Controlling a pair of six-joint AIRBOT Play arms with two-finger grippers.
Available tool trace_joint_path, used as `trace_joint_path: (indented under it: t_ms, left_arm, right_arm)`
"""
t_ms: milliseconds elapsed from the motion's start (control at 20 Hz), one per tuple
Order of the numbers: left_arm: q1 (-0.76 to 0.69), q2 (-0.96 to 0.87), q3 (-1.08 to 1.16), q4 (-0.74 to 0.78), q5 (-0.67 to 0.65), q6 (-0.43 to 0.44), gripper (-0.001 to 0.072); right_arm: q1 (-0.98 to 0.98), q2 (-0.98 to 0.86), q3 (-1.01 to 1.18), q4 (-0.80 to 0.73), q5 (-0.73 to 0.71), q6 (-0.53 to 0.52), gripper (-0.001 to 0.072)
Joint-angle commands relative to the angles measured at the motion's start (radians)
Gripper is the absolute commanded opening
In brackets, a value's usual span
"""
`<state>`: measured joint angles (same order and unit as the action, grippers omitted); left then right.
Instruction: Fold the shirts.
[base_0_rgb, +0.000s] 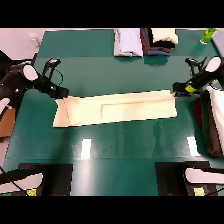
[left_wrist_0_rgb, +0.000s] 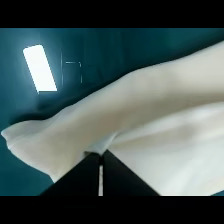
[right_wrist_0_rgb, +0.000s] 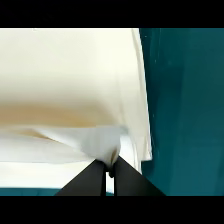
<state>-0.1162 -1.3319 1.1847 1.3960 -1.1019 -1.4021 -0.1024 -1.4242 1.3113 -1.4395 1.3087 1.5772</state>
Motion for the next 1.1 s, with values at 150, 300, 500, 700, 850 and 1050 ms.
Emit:
trace_joint_path:
  t_ms: [150,300,500,700,850,1050]
  left_arm:
    - [0.001,-0.049,0.022,-0.005,0.040,-0.010,0.0334]
    - [0.001,-0.049,0.022,-0.028,0.031,-0.041,0.0468]
    - [0.001,-0.048,0.022,-0.083,-0.040,-0.039,0.0203]
    - [0.000,-0.048,0.022,-0.151,-0.047,-0.037,0.0022]
    - [0.000,-0.048,0.022,-0.206,-0.024,-0.037,0.0022]
    - [0.000,-0.048,0.022,-0.209,-0.022,-0.037,0.0021]
  right_arm:
    - [0.010,-0.192,0.181,0.043,-0.019,0.008,0.0112]
    - [-0.007,-0.201,0.249,0.122,-0.014,-0.042,0.0373]
    - [-0.047,-0.173,0.224,0.092,0.027,-0.069,0.0419]
    - [-0.111,-0.150,0.055,0.087,0.004,-0.069,0.0579]
    - [-0.110,-0.150,-0.050,0.086,-0.041,-0.069,0.0572]
    - [-0.064,-0.150,-0.092,0.086,-0.083,-0.069,0.0569]
